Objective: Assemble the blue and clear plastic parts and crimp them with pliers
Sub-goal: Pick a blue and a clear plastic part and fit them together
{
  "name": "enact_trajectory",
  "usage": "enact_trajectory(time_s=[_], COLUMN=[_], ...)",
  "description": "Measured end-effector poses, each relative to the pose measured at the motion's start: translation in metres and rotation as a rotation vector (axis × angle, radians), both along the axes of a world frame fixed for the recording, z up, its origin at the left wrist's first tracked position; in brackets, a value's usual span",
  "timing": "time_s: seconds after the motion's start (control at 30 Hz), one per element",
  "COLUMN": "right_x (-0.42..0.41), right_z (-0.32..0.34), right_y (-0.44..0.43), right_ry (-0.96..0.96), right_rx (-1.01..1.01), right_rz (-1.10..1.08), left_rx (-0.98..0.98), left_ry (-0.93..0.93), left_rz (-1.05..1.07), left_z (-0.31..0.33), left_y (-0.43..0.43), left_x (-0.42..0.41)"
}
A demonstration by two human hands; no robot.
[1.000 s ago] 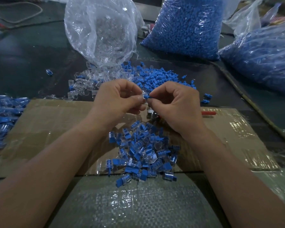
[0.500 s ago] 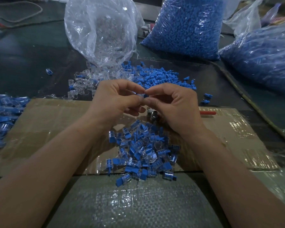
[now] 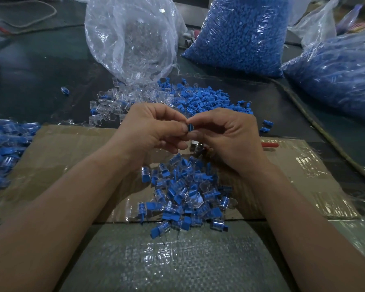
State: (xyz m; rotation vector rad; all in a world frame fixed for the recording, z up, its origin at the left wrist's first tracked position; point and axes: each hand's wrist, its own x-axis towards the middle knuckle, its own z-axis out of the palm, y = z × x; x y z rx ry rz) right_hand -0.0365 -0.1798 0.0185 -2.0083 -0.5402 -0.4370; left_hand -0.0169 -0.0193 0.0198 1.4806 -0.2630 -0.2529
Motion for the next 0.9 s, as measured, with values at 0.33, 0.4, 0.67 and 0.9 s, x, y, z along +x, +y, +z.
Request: enact_trajectory(time_s=[0.33,0.4,0.67,0.9], right_x=[0.0,-0.0002,-0.0005,-0.0016], right_z=[0.0006,0.0004,-0.0007,0.0008], right_y=[-0.0008,-0.0013,-0.0012,0.0], right_ry=[0.003,-0.003,-0.048,-0.03], right_rx=[0.003,-0.004,-0.049,-0.061], right_rz=[0.004,0.005,-0.001,-0.006], left_rx=[-0.034,-0.041,0.017,0.008], left_ry=[0.045,0.05,0.032,0.028], left_rz=[-0.033,-0.037,-0.023,-0.026], left_z=[0.0024,0.0028,0.0031,0.0019], left_y=[0.0009,0.0005,-0.0004,0.0009], left_x=[-0.0004,-0.0008,-0.0009,-0.0003])
